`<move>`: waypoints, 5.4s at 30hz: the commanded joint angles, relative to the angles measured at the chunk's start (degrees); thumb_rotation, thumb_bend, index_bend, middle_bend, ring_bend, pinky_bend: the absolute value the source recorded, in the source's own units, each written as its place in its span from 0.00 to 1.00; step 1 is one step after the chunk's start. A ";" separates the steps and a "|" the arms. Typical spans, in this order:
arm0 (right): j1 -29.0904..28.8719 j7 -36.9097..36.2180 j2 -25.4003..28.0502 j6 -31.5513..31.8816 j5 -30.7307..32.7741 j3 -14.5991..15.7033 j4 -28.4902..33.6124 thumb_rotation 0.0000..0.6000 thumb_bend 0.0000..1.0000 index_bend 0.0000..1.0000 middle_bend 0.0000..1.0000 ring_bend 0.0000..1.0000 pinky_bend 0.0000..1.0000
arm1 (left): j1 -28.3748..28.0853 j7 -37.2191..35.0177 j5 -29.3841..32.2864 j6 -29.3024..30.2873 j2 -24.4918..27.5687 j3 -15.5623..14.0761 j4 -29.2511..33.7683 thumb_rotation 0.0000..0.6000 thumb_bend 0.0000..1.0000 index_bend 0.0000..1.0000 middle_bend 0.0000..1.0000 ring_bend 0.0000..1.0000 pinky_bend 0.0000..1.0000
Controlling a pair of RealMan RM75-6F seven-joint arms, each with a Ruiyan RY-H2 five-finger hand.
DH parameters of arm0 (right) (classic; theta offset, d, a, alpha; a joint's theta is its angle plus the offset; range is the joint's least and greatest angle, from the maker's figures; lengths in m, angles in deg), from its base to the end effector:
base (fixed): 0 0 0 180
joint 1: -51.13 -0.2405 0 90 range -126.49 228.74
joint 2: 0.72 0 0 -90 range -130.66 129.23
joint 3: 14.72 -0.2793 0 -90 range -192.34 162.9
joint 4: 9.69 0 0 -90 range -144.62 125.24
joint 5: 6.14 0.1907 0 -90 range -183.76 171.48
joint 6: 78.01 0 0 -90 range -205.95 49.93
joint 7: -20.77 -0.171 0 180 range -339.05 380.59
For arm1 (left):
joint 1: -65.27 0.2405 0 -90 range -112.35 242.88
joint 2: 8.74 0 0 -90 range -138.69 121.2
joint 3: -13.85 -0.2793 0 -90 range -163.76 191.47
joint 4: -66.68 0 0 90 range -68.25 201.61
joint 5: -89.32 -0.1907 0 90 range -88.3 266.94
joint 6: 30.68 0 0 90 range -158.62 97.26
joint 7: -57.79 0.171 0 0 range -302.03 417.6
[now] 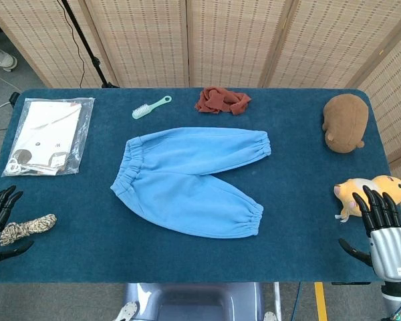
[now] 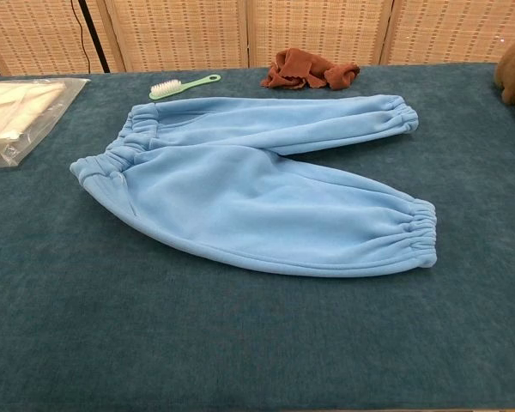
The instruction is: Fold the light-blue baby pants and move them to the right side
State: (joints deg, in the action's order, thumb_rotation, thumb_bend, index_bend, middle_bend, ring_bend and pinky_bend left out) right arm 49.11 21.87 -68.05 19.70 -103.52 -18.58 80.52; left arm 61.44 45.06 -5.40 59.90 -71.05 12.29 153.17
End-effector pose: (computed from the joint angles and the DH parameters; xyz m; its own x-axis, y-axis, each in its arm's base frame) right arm -0.2907 -0.1893 0.1956 0.3685 0.2150 0.9044 -0.9012 -0.1564 0.4043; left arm -0.3235 0.1872 0.1973 0.3181 0.0139 0.9480 0.9392 -0.1411 -0.3131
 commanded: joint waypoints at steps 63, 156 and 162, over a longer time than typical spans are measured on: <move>-22.38 14.77 -27.97 -20.45 -12.37 4.82 -28.07 1.00 0.00 0.41 0.36 0.26 0.32 | -2.99 0.14 3.86 -6.50 2.00 0.98 5.00 1.00 0.00 0.00 0.00 0.00 0.00; -22.24 -9.60 -27.59 -24.40 5.12 4.08 -19.50 1.00 0.57 0.61 0.51 0.40 0.46 | -31.57 3.23 -4.16 -24.40 -30.04 1.64 -31.58 1.00 0.31 0.28 0.17 0.19 0.27; -22.26 -10.06 -27.70 -24.53 5.35 3.82 -19.21 1.00 0.57 0.61 0.51 0.40 0.46 | -31.65 3.72 -4.41 -22.11 -31.55 1.31 -33.64 1.00 0.33 0.55 0.39 0.35 0.40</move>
State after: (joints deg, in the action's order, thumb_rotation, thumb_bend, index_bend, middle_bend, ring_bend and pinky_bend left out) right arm 26.85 11.80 -95.74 -4.83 -98.17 -14.77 61.30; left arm 29.80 48.64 -9.72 37.48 -102.26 13.75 119.96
